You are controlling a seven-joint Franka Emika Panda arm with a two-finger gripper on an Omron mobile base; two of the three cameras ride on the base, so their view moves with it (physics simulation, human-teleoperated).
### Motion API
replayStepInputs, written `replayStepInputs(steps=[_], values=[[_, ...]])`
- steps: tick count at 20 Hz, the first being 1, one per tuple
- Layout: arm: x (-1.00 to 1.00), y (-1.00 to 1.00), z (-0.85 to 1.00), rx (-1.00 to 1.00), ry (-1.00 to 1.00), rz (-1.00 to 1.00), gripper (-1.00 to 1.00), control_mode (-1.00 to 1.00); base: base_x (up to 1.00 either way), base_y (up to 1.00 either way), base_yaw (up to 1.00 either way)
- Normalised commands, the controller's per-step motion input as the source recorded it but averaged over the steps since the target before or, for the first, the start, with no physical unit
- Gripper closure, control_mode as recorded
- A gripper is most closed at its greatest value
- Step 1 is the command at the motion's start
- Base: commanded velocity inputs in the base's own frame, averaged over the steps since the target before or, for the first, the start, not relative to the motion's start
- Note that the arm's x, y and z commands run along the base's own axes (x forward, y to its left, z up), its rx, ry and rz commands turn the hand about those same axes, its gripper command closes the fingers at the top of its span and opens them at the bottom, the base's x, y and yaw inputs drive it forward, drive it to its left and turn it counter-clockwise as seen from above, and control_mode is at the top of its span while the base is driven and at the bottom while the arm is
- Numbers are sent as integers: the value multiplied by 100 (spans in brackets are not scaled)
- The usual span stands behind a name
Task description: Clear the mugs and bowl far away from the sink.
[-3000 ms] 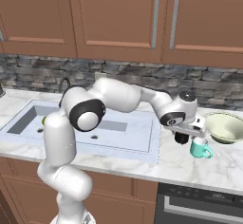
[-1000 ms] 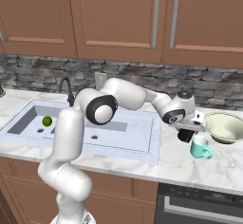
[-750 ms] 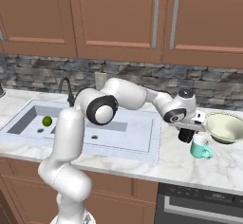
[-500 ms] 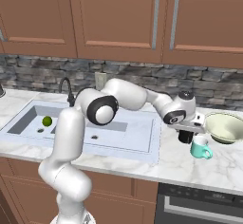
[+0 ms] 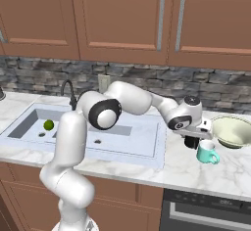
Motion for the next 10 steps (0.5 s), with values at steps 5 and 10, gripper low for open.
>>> replayStepInputs(steps=[5, 10], values=[[-6, -13, 0, 0, 0, 9, -100, -100, 0, 0, 0], [-33, -25, -50, -1, 9, 32, -100, -100, 0, 0, 0]])
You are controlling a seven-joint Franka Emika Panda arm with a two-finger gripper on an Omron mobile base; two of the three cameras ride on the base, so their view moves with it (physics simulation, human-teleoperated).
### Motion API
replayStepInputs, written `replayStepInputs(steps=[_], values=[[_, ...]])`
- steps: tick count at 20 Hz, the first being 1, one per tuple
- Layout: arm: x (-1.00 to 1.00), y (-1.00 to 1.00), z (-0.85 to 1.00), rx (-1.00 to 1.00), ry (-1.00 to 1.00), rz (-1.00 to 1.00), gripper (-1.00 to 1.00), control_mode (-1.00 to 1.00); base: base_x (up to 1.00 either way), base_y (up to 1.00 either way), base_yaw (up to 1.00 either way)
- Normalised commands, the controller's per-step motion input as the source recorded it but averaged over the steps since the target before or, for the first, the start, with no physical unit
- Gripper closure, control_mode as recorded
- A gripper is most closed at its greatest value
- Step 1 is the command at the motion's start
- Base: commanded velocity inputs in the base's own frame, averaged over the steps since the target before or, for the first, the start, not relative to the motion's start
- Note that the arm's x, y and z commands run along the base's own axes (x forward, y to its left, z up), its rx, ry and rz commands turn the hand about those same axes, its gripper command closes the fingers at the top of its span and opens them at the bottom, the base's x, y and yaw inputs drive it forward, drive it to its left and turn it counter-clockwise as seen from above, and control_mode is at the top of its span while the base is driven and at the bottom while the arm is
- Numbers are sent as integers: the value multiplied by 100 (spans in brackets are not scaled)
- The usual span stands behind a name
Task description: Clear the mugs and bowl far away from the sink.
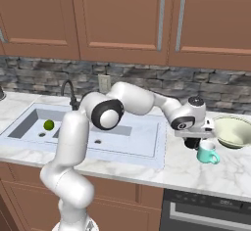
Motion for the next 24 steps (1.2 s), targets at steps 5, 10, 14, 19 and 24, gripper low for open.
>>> replayStepInputs(steps=[5, 10, 14, 19, 24], values=[[-46, -35, -1, 5, -9, 26, -100, -100, 0, 0, 0], [-2, 0, 0, 0, 0, 3, -100, -100, 0, 0, 0], [0, 3, -23, -1, 2, 0, -100, -100, 0, 0, 0], [0, 42, -79, -8, 12, 6, 100, -100, 0, 0, 0], [21, 26, -44, -1, 2, 6, 100, -100, 0, 0, 0]])
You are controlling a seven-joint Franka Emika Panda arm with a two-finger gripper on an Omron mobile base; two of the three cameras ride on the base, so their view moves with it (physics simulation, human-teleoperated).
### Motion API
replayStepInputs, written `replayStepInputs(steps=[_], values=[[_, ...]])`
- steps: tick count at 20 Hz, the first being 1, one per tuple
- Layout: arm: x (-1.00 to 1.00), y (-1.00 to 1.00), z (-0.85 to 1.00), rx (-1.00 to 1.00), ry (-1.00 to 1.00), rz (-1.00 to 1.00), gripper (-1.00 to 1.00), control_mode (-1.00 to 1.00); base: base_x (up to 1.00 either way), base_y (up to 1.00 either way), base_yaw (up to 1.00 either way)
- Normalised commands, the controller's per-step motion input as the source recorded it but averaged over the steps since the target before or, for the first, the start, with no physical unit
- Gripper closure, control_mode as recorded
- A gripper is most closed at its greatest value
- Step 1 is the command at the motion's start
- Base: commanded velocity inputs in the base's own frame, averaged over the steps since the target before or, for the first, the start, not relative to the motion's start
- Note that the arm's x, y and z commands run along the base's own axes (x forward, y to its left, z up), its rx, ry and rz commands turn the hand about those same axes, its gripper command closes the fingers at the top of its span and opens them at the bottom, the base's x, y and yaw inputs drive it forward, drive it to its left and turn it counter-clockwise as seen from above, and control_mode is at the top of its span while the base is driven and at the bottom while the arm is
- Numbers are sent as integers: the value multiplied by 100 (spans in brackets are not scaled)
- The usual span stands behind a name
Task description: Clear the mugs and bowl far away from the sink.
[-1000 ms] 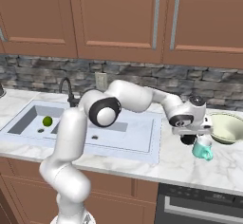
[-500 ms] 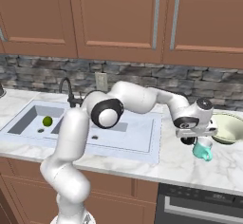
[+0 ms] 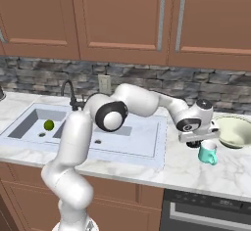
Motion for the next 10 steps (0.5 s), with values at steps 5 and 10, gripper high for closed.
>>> replayStepInputs(steps=[5, 10], values=[[-14, 0, 5, 2, 0, 0, 100, -100, 0, 0, 0], [-59, 31, 82, 3, -13, 0, 100, -100, 0, 0, 0]])
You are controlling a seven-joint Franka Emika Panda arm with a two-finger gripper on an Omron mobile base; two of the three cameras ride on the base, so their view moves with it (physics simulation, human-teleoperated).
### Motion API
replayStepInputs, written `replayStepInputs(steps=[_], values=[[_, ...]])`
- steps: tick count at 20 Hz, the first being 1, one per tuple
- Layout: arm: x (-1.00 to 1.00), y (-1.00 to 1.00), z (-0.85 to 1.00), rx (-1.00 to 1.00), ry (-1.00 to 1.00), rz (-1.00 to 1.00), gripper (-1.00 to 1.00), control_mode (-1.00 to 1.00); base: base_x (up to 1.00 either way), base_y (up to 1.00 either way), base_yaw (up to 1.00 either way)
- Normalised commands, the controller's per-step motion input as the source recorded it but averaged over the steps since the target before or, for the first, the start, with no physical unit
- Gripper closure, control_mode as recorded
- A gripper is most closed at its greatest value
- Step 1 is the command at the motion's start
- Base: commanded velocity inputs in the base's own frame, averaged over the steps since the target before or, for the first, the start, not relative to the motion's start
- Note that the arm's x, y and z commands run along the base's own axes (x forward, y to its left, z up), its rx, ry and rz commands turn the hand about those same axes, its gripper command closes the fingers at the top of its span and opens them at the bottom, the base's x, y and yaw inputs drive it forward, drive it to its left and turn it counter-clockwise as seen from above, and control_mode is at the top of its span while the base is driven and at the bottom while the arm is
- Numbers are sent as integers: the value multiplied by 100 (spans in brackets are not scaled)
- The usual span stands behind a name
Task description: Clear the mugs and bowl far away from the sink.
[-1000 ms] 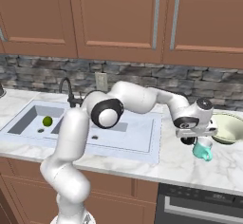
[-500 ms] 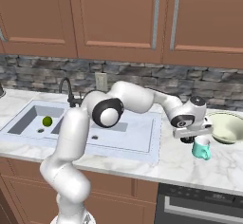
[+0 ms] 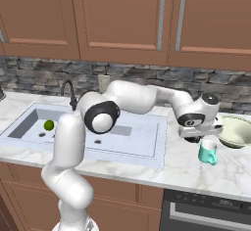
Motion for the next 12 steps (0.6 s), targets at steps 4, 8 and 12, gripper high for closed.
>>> replayStepInputs(steps=[4, 8, 12], values=[[-88, 78, 93, 0, -13, 4, 100, -100, 0, 0, 0], [-98, 100, 88, 0, -17, 8, 100, -100, 0, 0, 0], [-100, 100, 70, 0, -26, 5, 100, -100, 0, 0, 0]])
